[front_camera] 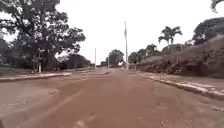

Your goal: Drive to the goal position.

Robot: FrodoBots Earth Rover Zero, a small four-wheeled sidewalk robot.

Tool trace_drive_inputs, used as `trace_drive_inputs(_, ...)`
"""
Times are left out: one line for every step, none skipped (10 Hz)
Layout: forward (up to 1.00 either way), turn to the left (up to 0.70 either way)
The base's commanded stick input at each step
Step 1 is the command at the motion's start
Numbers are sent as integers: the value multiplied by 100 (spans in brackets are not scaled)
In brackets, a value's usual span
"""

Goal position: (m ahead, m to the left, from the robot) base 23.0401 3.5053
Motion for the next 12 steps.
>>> trace_drive_inputs(100, 0)
trace_drive_inputs(100, 0)
trace_drive_inputs(100, 0)
trace_drive_inputs(100, 0)
trace_drive_inputs(100, 0)
trace_drive_inputs(100, 0)
trace_drive_inputs(100, 0)
trace_drive_inputs(100, 0)
trace_drive_inputs(100, 0)
trace_drive_inputs(100, 0)
trace_drive_inputs(100, 0)
trace_drive_inputs(100, 0)
